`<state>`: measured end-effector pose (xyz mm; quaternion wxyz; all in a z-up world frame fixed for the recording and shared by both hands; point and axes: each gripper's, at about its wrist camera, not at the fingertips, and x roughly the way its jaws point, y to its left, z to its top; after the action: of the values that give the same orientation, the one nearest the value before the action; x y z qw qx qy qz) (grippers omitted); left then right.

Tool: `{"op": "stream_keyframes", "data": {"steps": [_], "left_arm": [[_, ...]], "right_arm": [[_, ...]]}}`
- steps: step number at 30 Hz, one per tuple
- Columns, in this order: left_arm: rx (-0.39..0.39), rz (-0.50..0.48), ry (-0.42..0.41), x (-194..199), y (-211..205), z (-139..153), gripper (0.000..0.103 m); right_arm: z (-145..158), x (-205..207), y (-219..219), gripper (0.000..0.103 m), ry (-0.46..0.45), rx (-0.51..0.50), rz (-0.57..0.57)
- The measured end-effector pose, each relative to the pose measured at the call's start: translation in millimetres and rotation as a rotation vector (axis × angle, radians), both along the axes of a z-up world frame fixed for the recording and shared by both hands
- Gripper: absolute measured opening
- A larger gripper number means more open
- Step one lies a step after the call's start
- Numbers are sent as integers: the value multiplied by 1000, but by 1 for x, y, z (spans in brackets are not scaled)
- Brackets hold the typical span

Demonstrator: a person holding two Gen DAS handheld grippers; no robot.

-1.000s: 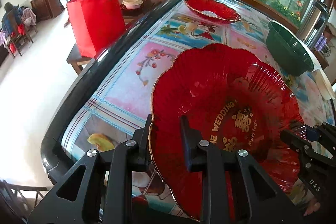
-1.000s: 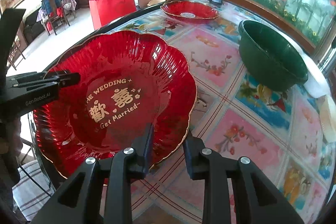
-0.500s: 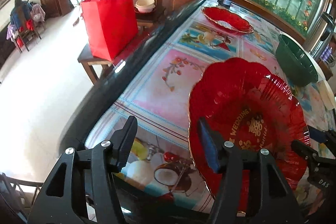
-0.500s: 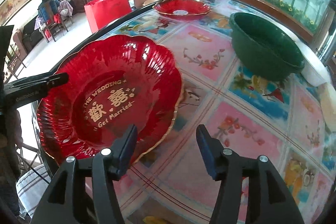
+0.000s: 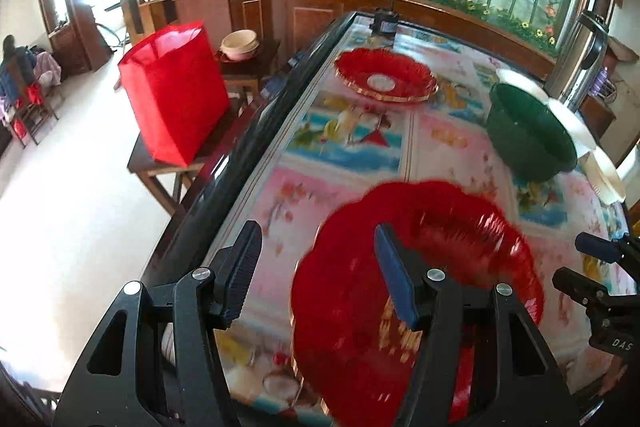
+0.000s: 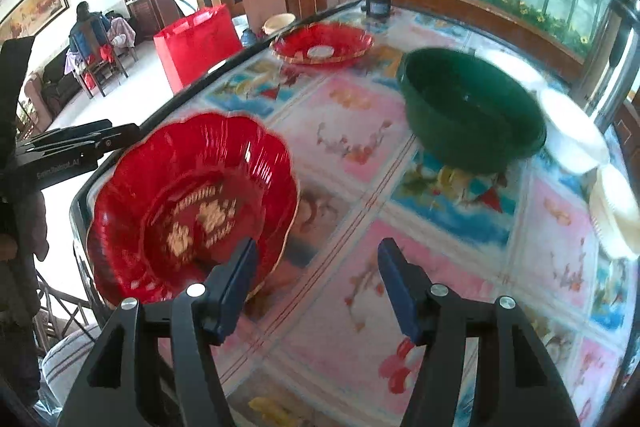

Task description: Organize plates and bowls

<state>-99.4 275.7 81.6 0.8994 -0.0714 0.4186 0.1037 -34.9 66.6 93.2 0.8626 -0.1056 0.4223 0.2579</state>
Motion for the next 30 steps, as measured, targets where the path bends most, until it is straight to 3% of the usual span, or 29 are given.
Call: {"op": "stream_keyframes", "data": {"steps": [8, 16, 30], "left_arm": [[24, -11, 4, 60, 12, 17, 59], [27, 9, 70, 126, 33, -3, 60], [-42, 9, 117, 214, 47, -24, 60]], "right_arm": [[24, 56, 39, 63, 2, 46, 45], [14, 123, 91, 63, 17, 8, 50], [8, 236, 100, 64, 71, -13, -35]]}}
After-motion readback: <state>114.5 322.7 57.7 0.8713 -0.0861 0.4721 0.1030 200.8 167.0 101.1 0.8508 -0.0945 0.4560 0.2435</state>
